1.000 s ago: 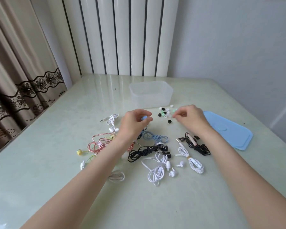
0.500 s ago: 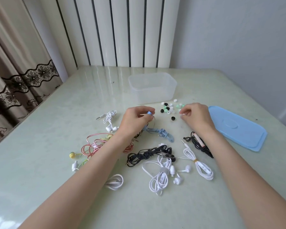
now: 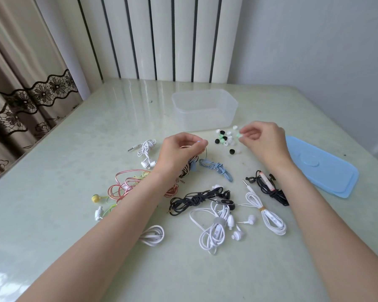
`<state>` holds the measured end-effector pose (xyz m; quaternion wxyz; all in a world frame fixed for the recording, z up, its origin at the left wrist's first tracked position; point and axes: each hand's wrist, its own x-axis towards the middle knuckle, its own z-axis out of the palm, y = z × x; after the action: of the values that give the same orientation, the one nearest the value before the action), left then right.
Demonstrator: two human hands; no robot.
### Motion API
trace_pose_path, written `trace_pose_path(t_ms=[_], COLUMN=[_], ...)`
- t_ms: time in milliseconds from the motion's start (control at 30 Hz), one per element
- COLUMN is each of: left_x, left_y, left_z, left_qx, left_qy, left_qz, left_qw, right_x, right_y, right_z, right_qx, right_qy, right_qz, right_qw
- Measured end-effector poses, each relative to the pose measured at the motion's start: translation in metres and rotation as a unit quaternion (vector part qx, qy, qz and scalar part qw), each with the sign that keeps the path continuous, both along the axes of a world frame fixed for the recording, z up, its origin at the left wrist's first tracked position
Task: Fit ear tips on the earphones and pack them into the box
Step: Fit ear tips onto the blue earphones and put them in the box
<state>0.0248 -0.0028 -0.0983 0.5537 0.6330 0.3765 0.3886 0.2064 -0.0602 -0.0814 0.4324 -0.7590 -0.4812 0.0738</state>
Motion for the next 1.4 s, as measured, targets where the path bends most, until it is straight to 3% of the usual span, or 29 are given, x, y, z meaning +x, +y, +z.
trace_pose_path(t_ms=[67,133,333,500,700,1000,1133,1400], left_x=[-0.001,-0.001,0.000,-0.002,-0.002,-0.003,-0.004,-0.004], left_y=[0.002,0.004,0.006,0.007,0.011,0.003,0.000,-0.001], left_z=[0.000,0.001,0.006,0.002,0.004,-0.001,0.002,0.006], left_qx=[-0.040,-0.099,-0.217,-0.224,-0.207,-0.089,-0.032,-0.003], left_qy=[-0.026,-0.083,-0.217,-0.215,-0.191,-0.086,-0.065,-0.063], left_qz=[0.007,-0.009,-0.073,-0.072,-0.051,-0.027,0.012,-0.015], left_qw=[0.999,0.992,0.949,0.948,0.958,0.992,0.997,0.998], right_x=[-0.022,-0.043,-0.047,-0.050,-0.050,-0.051,-0.053,-0.048], right_y=[0.002,0.004,0.004,0.004,0.009,0.008,0.008,0.003], right_z=[0.007,0.004,-0.008,-0.012,-0.009,-0.014,-0.013,-0.010], right_qx=[0.064,0.078,0.118,0.127,0.121,0.120,0.119,0.098], right_qy=[0.176,0.311,0.499,0.534,0.526,0.511,0.528,0.569], right_qz=[0.074,0.154,0.197,0.201,0.216,0.205,0.204,0.221], right_qw=[0.980,0.935,0.835,0.811,0.814,0.826,0.816,0.786])
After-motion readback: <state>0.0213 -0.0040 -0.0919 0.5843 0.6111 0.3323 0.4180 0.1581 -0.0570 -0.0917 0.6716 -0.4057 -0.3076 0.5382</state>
